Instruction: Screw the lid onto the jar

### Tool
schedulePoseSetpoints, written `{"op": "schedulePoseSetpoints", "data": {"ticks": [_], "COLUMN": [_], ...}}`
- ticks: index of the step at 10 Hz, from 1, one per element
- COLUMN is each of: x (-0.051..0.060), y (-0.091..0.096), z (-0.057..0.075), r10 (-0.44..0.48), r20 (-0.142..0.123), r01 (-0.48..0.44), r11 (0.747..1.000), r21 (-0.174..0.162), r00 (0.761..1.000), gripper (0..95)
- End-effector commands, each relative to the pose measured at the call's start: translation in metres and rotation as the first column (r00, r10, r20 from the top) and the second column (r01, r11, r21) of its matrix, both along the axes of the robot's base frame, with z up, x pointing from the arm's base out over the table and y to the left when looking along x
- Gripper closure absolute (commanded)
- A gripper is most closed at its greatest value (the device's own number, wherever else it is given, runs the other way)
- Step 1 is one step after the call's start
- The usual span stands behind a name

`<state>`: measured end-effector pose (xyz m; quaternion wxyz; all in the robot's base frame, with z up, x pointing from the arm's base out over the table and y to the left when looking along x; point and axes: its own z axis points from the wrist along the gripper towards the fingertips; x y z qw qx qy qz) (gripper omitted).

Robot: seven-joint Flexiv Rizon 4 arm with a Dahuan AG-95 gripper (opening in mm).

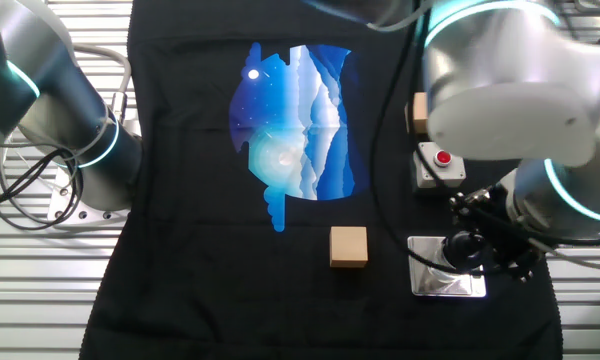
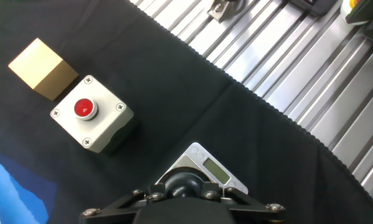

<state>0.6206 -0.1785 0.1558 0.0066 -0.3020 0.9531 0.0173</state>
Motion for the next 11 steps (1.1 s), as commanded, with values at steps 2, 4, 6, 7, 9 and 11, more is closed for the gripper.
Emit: {"op": "schedulePoseSetpoints", "data": {"ticks": [2, 4, 6, 7, 9, 11], "x": [0.001, 0.0011, 0.0007, -0.0002, -0.002, -0.0024], "y": [0.0011, 0.0012, 0.0012, 0.0012, 0.0001, -0.0002], "z": [-0.0001, -0.0001, 0.001, 0.0025, 0.0023, 0.002], "r10": [-0.022, -0.049, -0.047, -0.044, -0.048, -0.053], "r20": [-0.014, -0.003, 0.016, 0.025, 0.035, 0.038], "r01": [0.021, 0.049, 0.047, 0.045, 0.05, 0.054], "r11": [0.998, 0.997, 0.998, 0.998, 0.998, 0.998], "r21": [-0.055, -0.052, -0.039, -0.037, -0.037, -0.038], "r00": [1.0, 0.999, 0.999, 0.999, 0.998, 0.998], "gripper": [19.0, 19.0, 19.0, 19.0, 19.0, 19.0]}}
